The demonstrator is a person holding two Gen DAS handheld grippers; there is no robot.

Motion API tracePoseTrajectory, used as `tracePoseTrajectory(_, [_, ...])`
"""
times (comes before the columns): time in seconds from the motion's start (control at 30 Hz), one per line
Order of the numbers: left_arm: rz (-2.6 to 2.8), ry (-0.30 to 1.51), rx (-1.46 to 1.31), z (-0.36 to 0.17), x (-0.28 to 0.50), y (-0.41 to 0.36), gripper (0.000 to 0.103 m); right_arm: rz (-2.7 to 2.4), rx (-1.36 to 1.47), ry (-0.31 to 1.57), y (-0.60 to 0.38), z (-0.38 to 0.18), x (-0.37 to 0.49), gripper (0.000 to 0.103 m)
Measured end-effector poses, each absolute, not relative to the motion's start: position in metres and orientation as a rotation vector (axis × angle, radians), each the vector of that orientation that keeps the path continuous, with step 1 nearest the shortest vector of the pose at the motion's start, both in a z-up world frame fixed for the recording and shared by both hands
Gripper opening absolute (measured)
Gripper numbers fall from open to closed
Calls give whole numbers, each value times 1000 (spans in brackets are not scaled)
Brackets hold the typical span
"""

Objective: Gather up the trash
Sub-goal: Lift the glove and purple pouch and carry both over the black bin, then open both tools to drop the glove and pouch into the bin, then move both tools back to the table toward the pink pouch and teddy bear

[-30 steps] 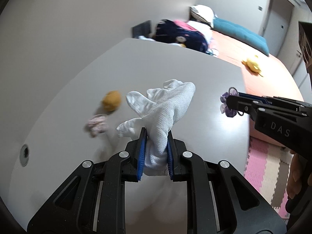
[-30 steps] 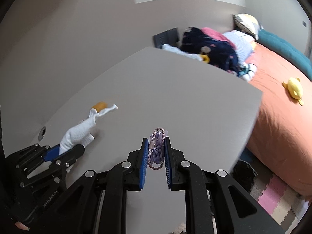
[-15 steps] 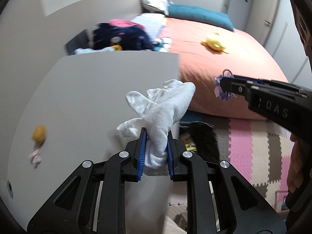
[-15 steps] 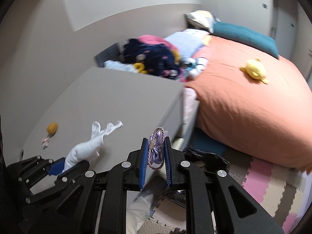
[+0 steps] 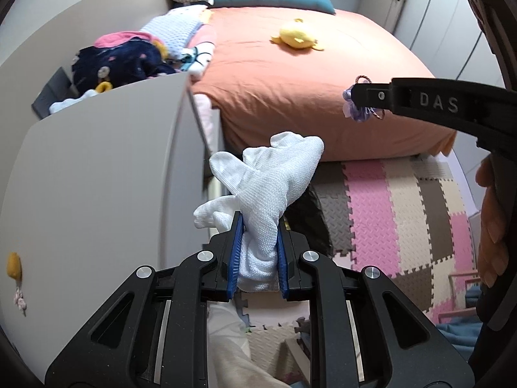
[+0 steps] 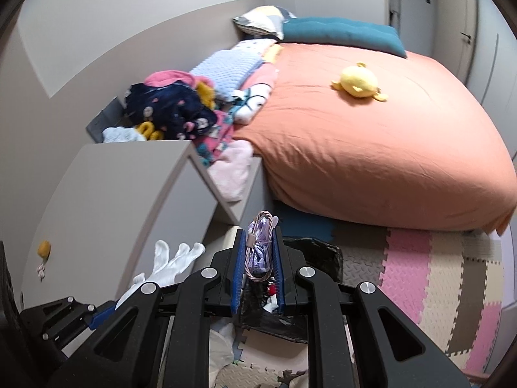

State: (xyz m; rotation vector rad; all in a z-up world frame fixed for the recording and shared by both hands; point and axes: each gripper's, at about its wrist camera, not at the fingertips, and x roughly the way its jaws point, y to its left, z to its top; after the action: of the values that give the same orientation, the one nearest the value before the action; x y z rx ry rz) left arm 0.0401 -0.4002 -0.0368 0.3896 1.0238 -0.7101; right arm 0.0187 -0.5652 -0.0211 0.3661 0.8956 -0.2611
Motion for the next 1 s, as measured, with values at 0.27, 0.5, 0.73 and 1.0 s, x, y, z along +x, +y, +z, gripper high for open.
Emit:
tracePoseTrajectory(0.27, [-719,1069,415,-47,37,-416,60,-322,391,928,-585,-37,24,48])
tracePoseTrajectory(0.5, [-674,1034,454,-49,35,-421,97,-400,406,908,-600,-39,18,61])
tracePoseTrajectory(0.73, [-644,1018,437,-45,38,-405,97,-393,407,907,-597,-38,16,61])
tracePoseTrajectory(1.0, [-595,1012,380,-40,47,-370,97,-350,374,910,-566,-33,27,61])
